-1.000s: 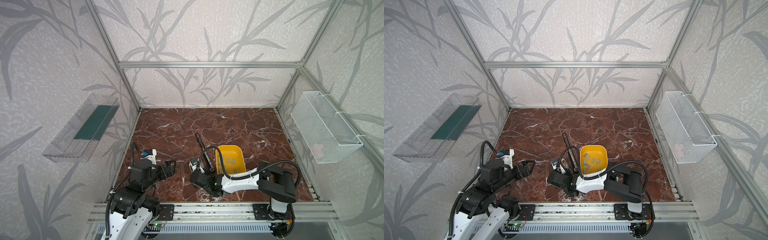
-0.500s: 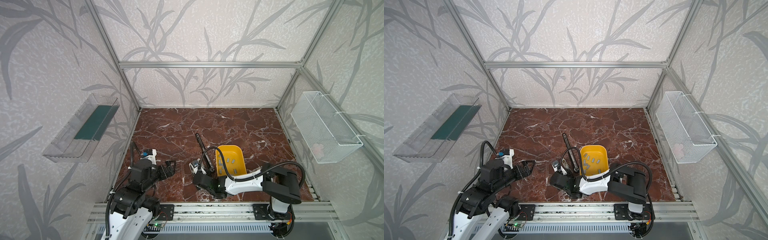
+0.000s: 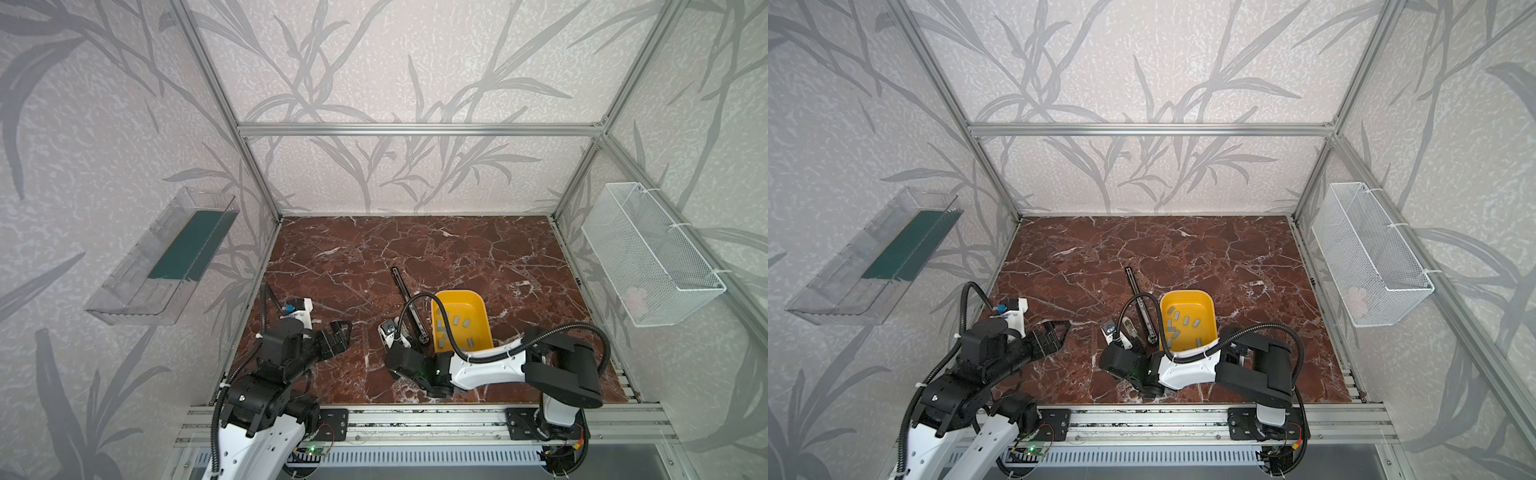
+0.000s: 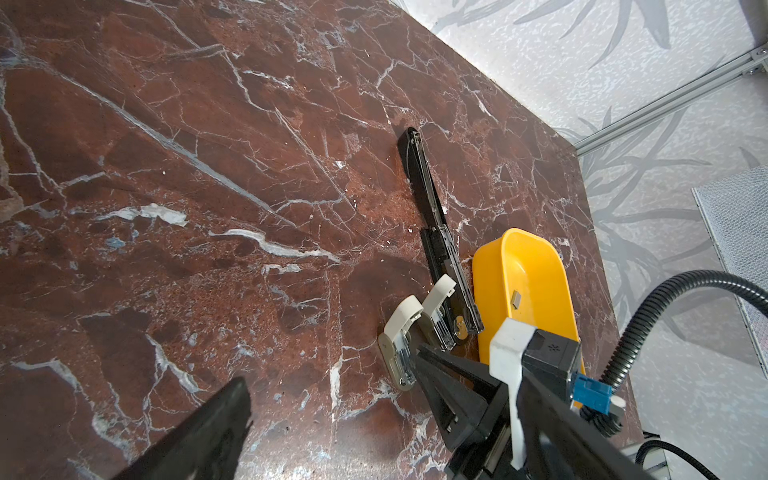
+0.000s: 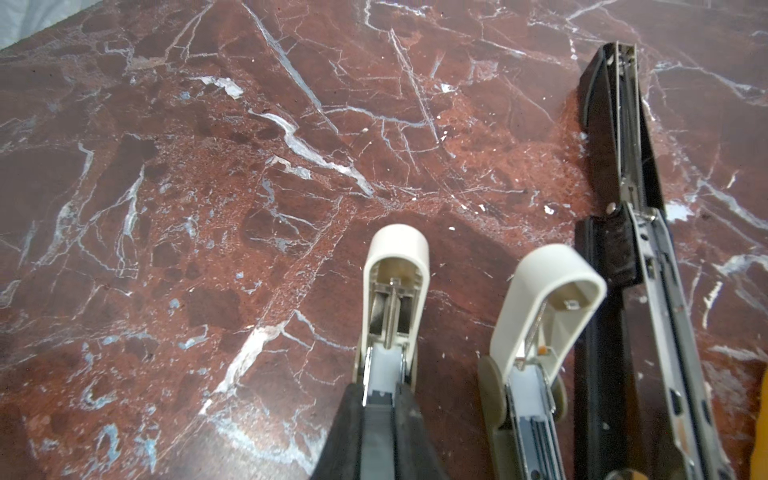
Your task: Load the staples into the stapler
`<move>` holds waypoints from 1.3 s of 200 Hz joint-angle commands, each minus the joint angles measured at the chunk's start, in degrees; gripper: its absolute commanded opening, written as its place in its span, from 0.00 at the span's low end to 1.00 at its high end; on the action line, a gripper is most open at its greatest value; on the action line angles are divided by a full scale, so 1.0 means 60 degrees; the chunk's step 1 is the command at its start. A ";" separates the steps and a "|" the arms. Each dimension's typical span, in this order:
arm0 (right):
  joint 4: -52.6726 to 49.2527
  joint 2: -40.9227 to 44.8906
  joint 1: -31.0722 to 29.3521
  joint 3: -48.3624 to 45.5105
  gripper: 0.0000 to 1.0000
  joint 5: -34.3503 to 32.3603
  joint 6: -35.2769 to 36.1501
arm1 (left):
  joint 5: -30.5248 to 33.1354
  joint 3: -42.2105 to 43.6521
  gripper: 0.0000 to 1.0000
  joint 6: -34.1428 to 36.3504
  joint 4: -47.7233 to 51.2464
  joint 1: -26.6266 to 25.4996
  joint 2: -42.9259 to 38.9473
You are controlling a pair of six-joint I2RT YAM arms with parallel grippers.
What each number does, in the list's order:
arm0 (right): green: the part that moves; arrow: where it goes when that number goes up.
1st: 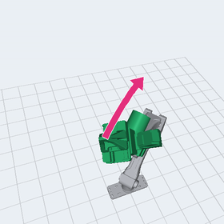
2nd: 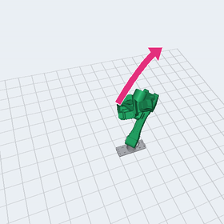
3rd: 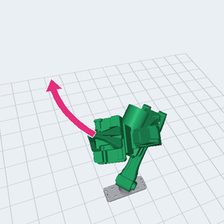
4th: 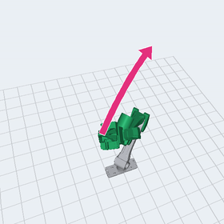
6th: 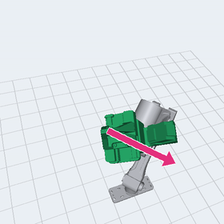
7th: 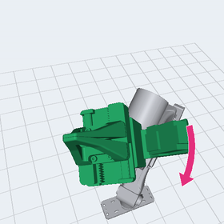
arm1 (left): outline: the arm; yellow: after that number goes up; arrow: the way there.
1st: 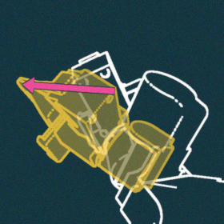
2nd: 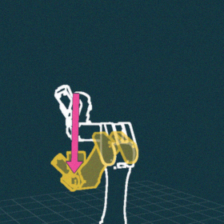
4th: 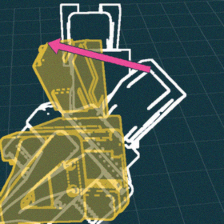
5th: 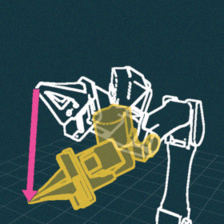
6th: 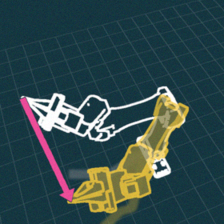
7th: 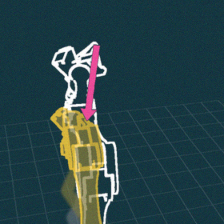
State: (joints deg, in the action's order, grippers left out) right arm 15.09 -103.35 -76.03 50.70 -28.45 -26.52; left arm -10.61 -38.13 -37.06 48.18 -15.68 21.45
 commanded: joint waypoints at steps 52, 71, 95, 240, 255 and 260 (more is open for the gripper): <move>0.0071 -0.0209 -0.0072 0.0118 0.00 -0.0102 -0.0044 | 0.0008 -0.0041 0.99 -0.0021 -0.0003 0.0079 -0.0036; -0.0018 -0.0236 -0.0073 0.0164 0.00 -0.0166 -0.0076 | -0.0008 -0.0046 0.99 -0.0020 -0.0007 0.0080 -0.0032; -0.0011 -0.0280 -0.0072 0.0178 0.00 -0.0140 -0.0120 | -0.0004 -0.0046 1.00 -0.0020 -0.0003 0.0080 -0.0059; -0.0113 -0.0463 -0.0071 0.0325 0.00 -0.0047 -0.0281 | -0.0028 -0.0032 1.00 -0.0036 -0.0003 0.0080 -0.0069; -0.0155 -0.0473 -0.0068 0.0326 0.00 -0.0089 -0.0307 | -0.0022 -0.0035 1.00 -0.0035 -0.0003 0.0080 -0.0073; -0.0179 -0.0471 -0.0065 0.0325 0.00 -0.0106 -0.0324 | -0.0030 -0.0032 1.00 -0.0048 -0.0003 0.0080 -0.0073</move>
State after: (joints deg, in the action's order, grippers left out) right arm 14.90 -105.32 -76.03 51.42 -28.05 -27.62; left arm -10.63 -38.11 -37.08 48.16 -15.46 21.45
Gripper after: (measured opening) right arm 0.138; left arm 0.992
